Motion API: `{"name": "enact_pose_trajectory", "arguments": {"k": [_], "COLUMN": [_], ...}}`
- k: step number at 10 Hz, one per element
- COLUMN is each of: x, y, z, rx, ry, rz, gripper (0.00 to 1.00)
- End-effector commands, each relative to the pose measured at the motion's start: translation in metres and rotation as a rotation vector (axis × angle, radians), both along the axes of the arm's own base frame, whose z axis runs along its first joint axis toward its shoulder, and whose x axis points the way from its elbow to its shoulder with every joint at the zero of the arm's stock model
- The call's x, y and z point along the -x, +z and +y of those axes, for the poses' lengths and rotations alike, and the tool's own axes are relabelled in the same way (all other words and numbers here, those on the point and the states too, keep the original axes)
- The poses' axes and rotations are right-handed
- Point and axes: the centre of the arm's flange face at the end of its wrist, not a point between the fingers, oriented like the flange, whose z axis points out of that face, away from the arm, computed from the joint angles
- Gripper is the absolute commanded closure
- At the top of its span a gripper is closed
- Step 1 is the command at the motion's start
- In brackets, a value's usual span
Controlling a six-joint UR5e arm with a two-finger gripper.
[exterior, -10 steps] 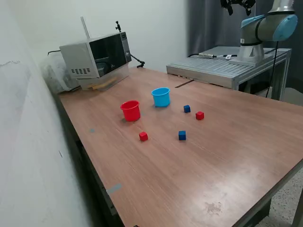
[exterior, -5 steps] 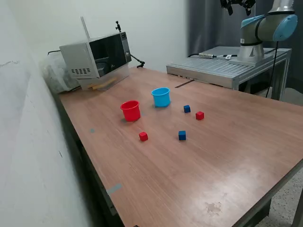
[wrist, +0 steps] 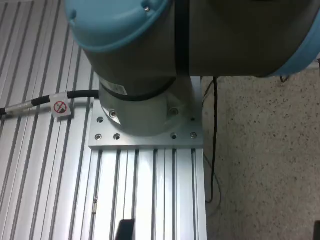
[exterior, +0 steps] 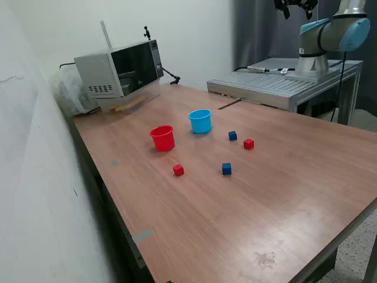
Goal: Place red objects in the red bin, and blue objects in the blue bin.
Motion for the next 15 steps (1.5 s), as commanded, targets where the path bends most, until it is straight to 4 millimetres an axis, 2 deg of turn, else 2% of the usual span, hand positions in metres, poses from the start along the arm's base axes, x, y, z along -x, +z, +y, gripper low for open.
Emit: {"name": "enact_pose_trajectory", "arguments": {"k": [1, 4, 6, 7, 9, 11, 12, 13, 14, 15], "x": [0.000, 0.000, 0.031, 0.044, 0.080, 0.118, 0.127, 0.160, 0.192, 0.225], "y": [0.000, 0.001, 0.019, 0.031, 0.056, 0.080, 0.077, 0.076, 0.068, 0.044], "z": [0.000, -0.003, -0.009, -0.022, -0.032, -0.040, -0.044, -0.046, -0.044, -0.043], "rx": [0.000, 0.004, -0.001, 0.012, 0.109, 0.119, 0.117, 0.117, 0.115, 0.119], "ry": [0.000, 0.007, 0.020, 0.050, 0.018, 0.021, 0.030, 0.034, 0.032, 0.030], "rz": [0.001, 0.010, 0.253, 0.320, 0.365, 0.402, 0.401, 0.471, 0.511, 0.539], "gripper": [0.00, 0.00, 0.00, 0.00, 0.00, 0.00, 0.00, 0.00, 0.00, 0.00]}}
